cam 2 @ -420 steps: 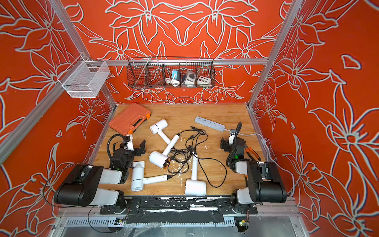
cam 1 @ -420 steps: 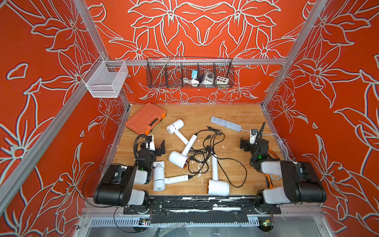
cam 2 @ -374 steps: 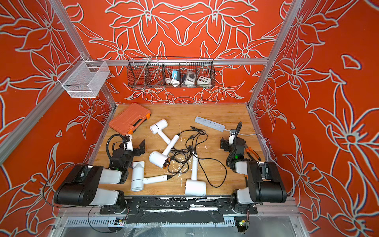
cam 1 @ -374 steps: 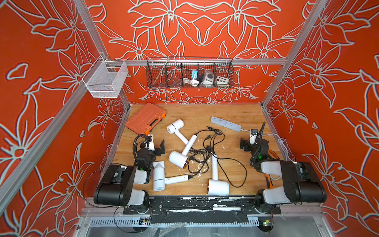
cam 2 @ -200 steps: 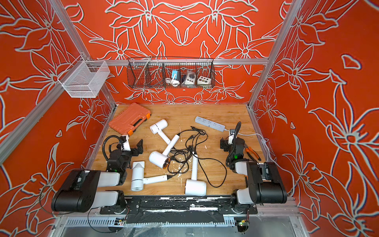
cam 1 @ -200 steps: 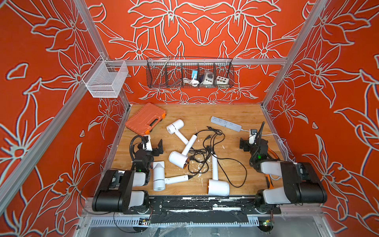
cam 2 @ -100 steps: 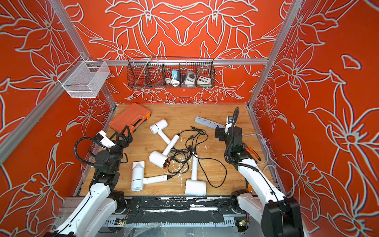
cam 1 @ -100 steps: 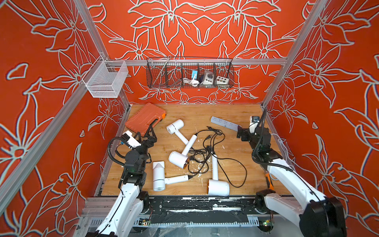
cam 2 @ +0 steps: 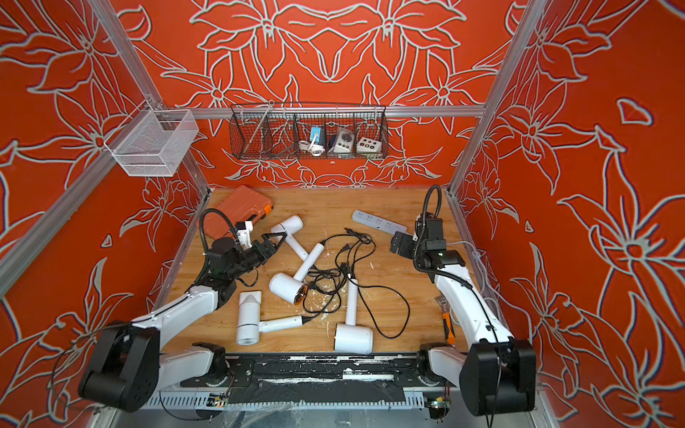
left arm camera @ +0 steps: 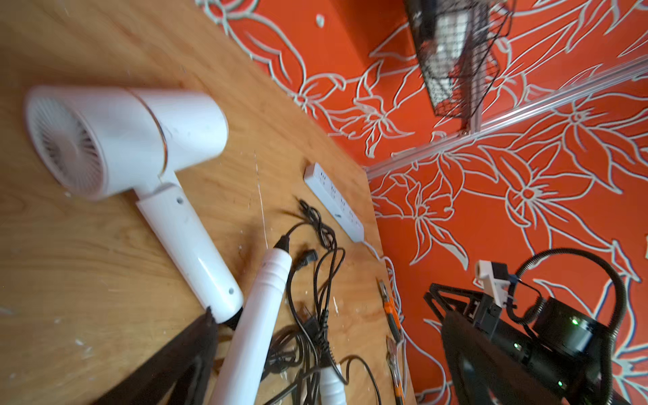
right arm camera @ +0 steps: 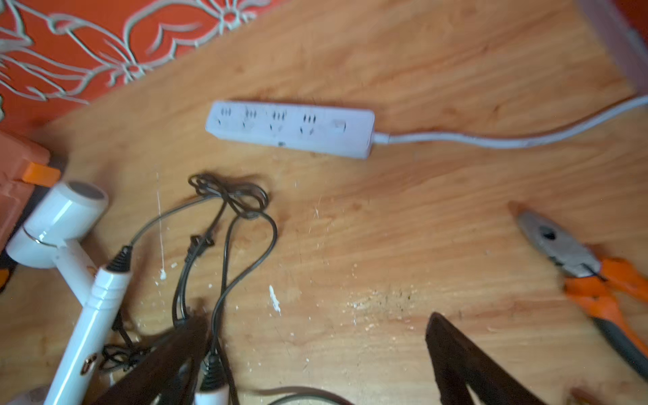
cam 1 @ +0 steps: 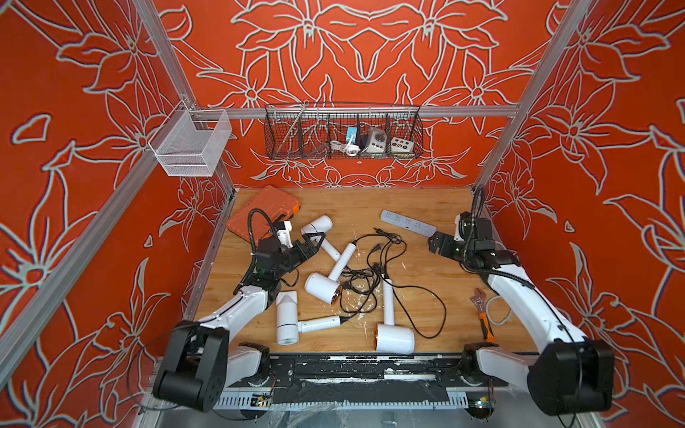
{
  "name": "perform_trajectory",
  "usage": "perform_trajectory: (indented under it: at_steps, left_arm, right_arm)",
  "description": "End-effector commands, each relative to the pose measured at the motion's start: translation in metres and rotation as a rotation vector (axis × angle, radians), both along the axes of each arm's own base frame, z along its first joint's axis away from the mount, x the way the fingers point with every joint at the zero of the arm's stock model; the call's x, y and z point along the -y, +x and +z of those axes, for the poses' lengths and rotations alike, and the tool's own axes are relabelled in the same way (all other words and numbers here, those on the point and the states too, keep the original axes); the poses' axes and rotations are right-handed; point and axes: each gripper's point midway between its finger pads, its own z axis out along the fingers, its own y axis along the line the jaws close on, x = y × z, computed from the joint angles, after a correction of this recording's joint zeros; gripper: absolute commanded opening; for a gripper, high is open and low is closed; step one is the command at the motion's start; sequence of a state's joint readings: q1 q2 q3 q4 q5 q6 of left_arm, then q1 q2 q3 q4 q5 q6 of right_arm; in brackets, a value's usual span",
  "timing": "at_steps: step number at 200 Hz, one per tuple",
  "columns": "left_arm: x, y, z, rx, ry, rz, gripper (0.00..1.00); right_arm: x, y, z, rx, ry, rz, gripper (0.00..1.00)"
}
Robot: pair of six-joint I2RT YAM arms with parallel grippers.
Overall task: Charge the blow dryers
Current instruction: Move the socket to the center of the board.
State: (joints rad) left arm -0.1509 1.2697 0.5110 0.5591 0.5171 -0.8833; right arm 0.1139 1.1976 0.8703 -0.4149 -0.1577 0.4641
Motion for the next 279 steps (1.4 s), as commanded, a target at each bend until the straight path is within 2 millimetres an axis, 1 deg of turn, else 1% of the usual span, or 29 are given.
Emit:
perform_trajectory:
  at_steps: [1, 17, 28, 42, 50, 64, 74, 77, 78, 81, 86, 92, 94, 108, 123, 131, 132, 133, 134, 135, 136, 138, 161, 168, 176, 190, 215, 254, 279]
  left_arm:
    - [0.022, 0.005, 0.003, -0.03, -0.012, -0.109, 0.99]
    - [0.027, 0.018, 0.005, -0.04, 0.024, -0.101, 0.99]
    - [0.032, 0.027, 0.009, -0.048, 0.042, -0.095, 0.99]
    - [0.037, 0.04, 0.016, -0.05, 0.078, -0.082, 0.99]
    - [0.04, 0.047, 0.02, -0.052, 0.106, -0.079, 0.99]
    - [0.05, 0.059, 0.03, -0.031, 0.16, -0.114, 0.99]
    - [0.058, 0.065, 0.036, -0.008, 0.193, -0.165, 0.99]
    - [0.061, 0.066, 0.038, 0.002, 0.196, -0.184, 0.99]
    - [0.062, 0.066, 0.037, 0.0, 0.197, -0.19, 0.99]
    - [0.064, 0.067, 0.038, 0.006, 0.197, -0.209, 0.99]
    - [0.069, 0.068, 0.037, 0.011, 0.2, -0.239, 0.99]
    - [0.072, 0.068, 0.035, 0.01, 0.207, -0.27, 0.99]
    - [0.073, 0.068, 0.033, 0.005, 0.211, -0.274, 0.99]
    - [0.075, 0.067, 0.024, -0.008, 0.222, -0.306, 0.99]
    - [0.076, 0.064, 0.021, 0.0, 0.235, -0.325, 0.99]
    - [0.077, 0.063, 0.024, 0.015, 0.241, -0.331, 0.99]
    - [0.077, 0.063, 0.025, 0.017, 0.242, -0.332, 0.99]
    - [0.077, 0.063, 0.025, 0.018, 0.242, -0.332, 0.99]
    - [0.077, 0.063, 0.026, 0.02, 0.243, -0.333, 0.99]
    - [0.076, 0.063, 0.026, 0.022, 0.244, -0.333, 0.99]
    - [0.077, 0.063, 0.026, 0.024, 0.244, -0.334, 0.99]
    - [0.077, 0.063, 0.027, 0.027, 0.246, -0.336, 0.99]
    - [0.077, 0.063, 0.031, 0.047, 0.258, -0.347, 0.99]
    - [0.076, 0.062, 0.03, 0.049, 0.263, -0.347, 0.98]
    - [0.076, 0.061, 0.028, 0.044, 0.266, -0.347, 0.99]
    - [0.075, 0.06, 0.027, 0.04, 0.28, -0.346, 0.99]
    - [0.072, 0.06, 0.026, 0.036, 0.3, -0.338, 0.99]
    - [0.073, 0.06, 0.024, 0.027, 0.292, -0.346, 0.98]
    - [0.071, 0.061, 0.023, 0.025, 0.301, -0.34, 0.98]
  right_arm:
    - [-0.019, -0.012, -0.012, -0.059, 0.056, 0.057, 0.99]
    - [-0.029, -0.009, -0.016, -0.044, 0.037, 0.105, 0.99]
    - [-0.03, -0.005, -0.021, -0.05, 0.023, 0.106, 0.99]
    - [-0.028, 0.007, -0.025, -0.059, 0.01, 0.086, 0.99]
    - [-0.027, 0.017, -0.024, -0.064, 0.003, 0.075, 0.99]
    - [-0.028, 0.042, -0.02, -0.072, -0.012, 0.061, 0.99]
    - [-0.03, 0.064, -0.014, -0.076, -0.024, 0.054, 0.99]
    - [-0.03, 0.07, -0.015, -0.087, -0.032, 0.054, 0.99]
    - [-0.03, 0.074, -0.012, -0.082, -0.034, 0.054, 0.99]
    - [-0.031, 0.08, -0.013, -0.091, -0.043, 0.055, 0.99]
    - [-0.031, 0.091, -0.011, -0.095, -0.058, 0.053, 0.99]
    - [-0.03, 0.104, -0.012, -0.106, -0.076, 0.043, 0.99]
    - [-0.029, 0.109, -0.01, -0.103, -0.082, 0.037, 0.99]
    - [-0.025, 0.136, -0.012, -0.1, -0.121, 0.001, 0.99]
    - [-0.022, 0.163, -0.014, -0.079, -0.138, -0.043, 0.97]
    - [-0.023, 0.176, -0.019, -0.08, -0.143, -0.047, 0.94]
    - [-0.023, 0.176, -0.023, -0.089, -0.146, -0.046, 0.94]
    - [-0.024, 0.18, -0.02, -0.08, -0.144, -0.047, 0.93]
    - [-0.024, 0.18, -0.024, -0.09, -0.147, -0.046, 0.93]
    - [-0.024, 0.183, -0.022, -0.081, -0.147, -0.048, 0.93]
    - [-0.024, 0.182, -0.027, -0.095, -0.149, -0.047, 0.93]
    - [-0.024, 0.185, -0.029, -0.099, -0.152, -0.047, 0.92]
    - [-0.03, 0.212, -0.05, -0.127, -0.16, -0.032, 0.82]
    - [-0.033, 0.218, -0.055, -0.125, -0.159, -0.029, 0.78]
    - [-0.035, 0.225, -0.057, -0.115, -0.165, -0.023, 0.77]
    - [-0.04, 0.234, -0.058, -0.093, -0.189, -0.01, 0.78]
    - [-0.048, 0.247, -0.067, -0.113, -0.206, 0.018, 0.8]
    - [-0.058, 0.258, -0.08, -0.138, -0.175, 0.046, 0.8]
    - [-0.066, 0.259, -0.096, -0.191, -0.165, 0.078, 0.8]
